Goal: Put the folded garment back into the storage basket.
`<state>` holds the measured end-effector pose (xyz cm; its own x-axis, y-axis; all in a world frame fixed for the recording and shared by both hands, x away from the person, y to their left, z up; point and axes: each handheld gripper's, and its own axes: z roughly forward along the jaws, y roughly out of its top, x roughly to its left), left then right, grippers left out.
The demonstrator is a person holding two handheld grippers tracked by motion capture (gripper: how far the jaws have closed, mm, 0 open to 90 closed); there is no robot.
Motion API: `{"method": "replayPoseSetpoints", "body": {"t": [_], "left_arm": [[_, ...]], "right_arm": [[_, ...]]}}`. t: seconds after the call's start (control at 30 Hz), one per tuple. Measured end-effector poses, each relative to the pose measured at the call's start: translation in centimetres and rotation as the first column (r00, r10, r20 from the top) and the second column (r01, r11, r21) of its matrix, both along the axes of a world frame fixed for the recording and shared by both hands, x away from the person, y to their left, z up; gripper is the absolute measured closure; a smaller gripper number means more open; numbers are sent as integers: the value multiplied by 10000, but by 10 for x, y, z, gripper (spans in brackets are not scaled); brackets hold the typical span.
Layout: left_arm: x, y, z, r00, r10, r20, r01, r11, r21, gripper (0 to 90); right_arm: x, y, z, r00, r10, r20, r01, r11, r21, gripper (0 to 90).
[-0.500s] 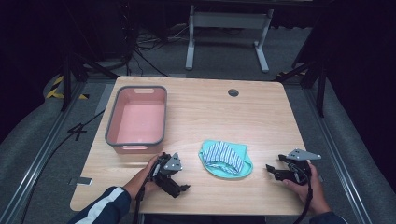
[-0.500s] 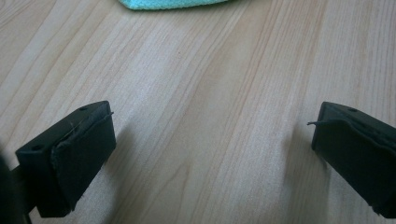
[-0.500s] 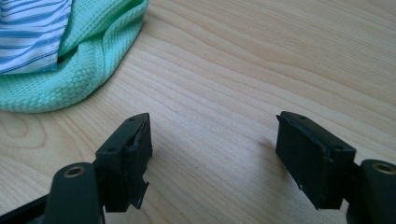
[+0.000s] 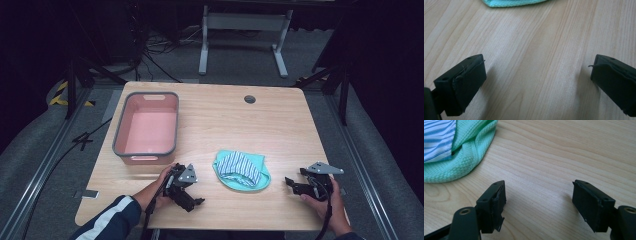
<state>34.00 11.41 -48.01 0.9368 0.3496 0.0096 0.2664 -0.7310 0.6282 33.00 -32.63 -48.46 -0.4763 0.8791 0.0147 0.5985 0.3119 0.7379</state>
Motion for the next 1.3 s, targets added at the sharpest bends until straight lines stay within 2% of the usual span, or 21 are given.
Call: {"method": "replayPoseSetpoints", "body": {"t": [0.1, 0.13, 0.17, 0.23, 0.33, 0.4, 0.43, 0.5, 0.6, 0.67, 0.73, 0.8, 0.87, 1.03, 1.13, 1.2, 1.3], "left_arm": [[-1, -4, 1, 9999, -50, 119, 51, 10000, -50, 38], [0, -6, 2, 9994, -92, 332, 92, 10000, 12, 72], [2, -8, 1, 9994, 181, 279, -175, 9996, -228, 99], [5, -8, -2, 9996, 285, -8, -285, 9979, -583, 109], [8, -8, -3, 10000, -7, 45, 9, 9983, -579, 93], [8, -9, -3, 10000, -6, 26, 8, 9980, -636, 93], [9, -10, -2, 10000, 37, 19, -36, 9980, -631, 104], [11, -11, 0, 10000, -57, 52, 60, 9978, -655, 187], [17, -18, 5, 9998, 217, -33, -219, 9962, -838, 217], [21, -22, 11, 9992, 335, 210, -315, 9956, -885, 259], [27, -26, 16, 9976, 647, 248, -612, 9907, -1213, 276], [30, -27, 20, 9967, 764, 289, -721, 9891, -1281, 292], [35, -31, 23, 9937, 1063, 366, -999, 9840, -1474, 303], [51, -42, 28, 9865, 1473, 711, -1363, 9807, -1399, 327], [65, -47, 22, 9824, 1833, 367, -1757, 9722, -1548, 331], [68, -49, 19, 9834, 1791, 303, -1731, 9746, -1420, 316], [74, -56, 5, 9863, 1644, 140, -1621, 9814, -1024, 301]], "right_arm": [[-1, 1, 0, 10000, 64, -70, -64, 10000, 22, 253], [-1, 1, 1, 9999, 77, -75, -76, 10000, 44, 266], [-1, 2, 1, 9999, 83, -87, -83, 9999, 94, 270], [-1, 3, 2, 9999, 142, -78, -140, 9996, 253, 294], [0, 10, 6, 9989, 456, -115, -450, 9979, 472, 351], [1, 18, 9, 9975, 705, -72, -700, 9961, 545, 375], [2, 23, 11, 9967, 812, -75, -805, 9947, 636, 388], [3, 33, 15, 9941, 1078, -113, -1065, 9908, 831, 402], [8, 49, 20, 9898, 1425, -44, -1417, 9865, 822, 405], [12, 59, 23, 9882, 1535, -7, -1530, 9856, 721, 405], [17, 67, 25, 9865, 1638, 31, -1636, 9844, 653, 407], [19, 71, 26, 9866, 1629, 38, -1628, 9843, 678, 411], [25, 78, 26, 9856, 1689, 8, -1687, 9839, 586, 414], [34, 89, 20, 9846, 1729, -246, -1717, 9842, 420, 418], [37, 95, 16, 9842, 1726, -408, -1716, 9848, 275, 409], [37, 96, 16, 9840, 1731, -422, -1724, 9848, 194, 403], [38, 100, 9, 9829, 1714, -675, -1717, 9852, 22, 363]]}}
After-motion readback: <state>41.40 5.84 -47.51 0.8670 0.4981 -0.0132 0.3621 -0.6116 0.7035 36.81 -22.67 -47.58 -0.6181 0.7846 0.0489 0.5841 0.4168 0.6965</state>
